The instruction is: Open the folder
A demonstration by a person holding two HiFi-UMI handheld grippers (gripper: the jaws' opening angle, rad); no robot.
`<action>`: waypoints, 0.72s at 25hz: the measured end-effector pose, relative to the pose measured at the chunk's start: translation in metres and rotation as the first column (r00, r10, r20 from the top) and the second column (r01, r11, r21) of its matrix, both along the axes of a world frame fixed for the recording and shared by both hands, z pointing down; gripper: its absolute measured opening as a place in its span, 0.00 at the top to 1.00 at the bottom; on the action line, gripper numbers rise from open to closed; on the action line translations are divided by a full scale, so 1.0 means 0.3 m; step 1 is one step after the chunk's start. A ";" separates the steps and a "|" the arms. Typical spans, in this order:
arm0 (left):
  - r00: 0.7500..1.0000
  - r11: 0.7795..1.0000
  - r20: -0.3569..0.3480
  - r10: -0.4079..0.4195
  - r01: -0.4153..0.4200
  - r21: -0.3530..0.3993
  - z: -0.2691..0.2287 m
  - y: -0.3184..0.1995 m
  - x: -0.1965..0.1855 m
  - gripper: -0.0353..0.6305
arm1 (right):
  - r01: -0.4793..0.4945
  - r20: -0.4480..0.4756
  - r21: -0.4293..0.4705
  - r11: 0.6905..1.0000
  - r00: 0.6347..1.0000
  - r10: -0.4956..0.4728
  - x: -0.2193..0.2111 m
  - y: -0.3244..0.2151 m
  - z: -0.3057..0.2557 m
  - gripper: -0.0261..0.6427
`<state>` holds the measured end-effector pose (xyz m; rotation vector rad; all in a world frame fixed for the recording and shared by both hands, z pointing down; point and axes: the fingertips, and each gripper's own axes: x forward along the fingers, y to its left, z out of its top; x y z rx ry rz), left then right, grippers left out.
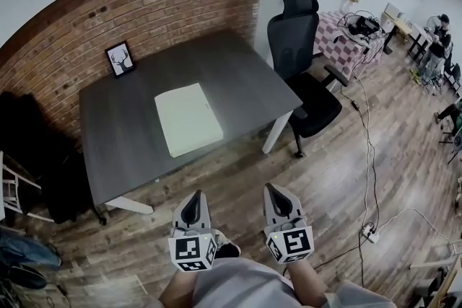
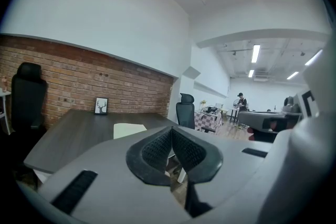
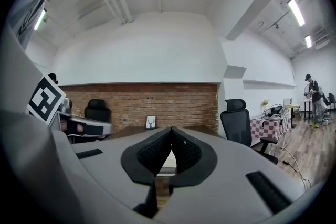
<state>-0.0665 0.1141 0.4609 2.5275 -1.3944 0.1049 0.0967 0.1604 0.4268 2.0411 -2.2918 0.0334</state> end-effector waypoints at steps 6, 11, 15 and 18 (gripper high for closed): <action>0.999 0.999 -0.009 -0.041 0.041 -0.002 0.000 -0.221 -0.014 0.94 | 0.038 -0.004 -0.002 0.999 0.999 -0.038 -0.010 -0.239 -0.002 0.96; 0.997 0.997 -0.001 -0.072 0.072 -0.005 0.009 -0.346 -0.042 0.94 | 0.053 -0.003 -0.001 0.999 0.999 -0.053 -0.015 -0.403 -0.007 0.96; 0.995 0.995 0.008 -0.099 0.100 -0.019 0.028 -0.414 -0.075 0.94 | 0.071 -0.002 -0.019 0.997 0.997 -0.071 -0.036 -0.498 0.016 0.96; 0.993 0.992 0.019 -0.118 0.119 -0.031 0.048 -0.451 -0.085 0.94 | 0.090 0.002 -0.033 0.995 0.996 -0.090 -0.044 -0.549 0.039 0.96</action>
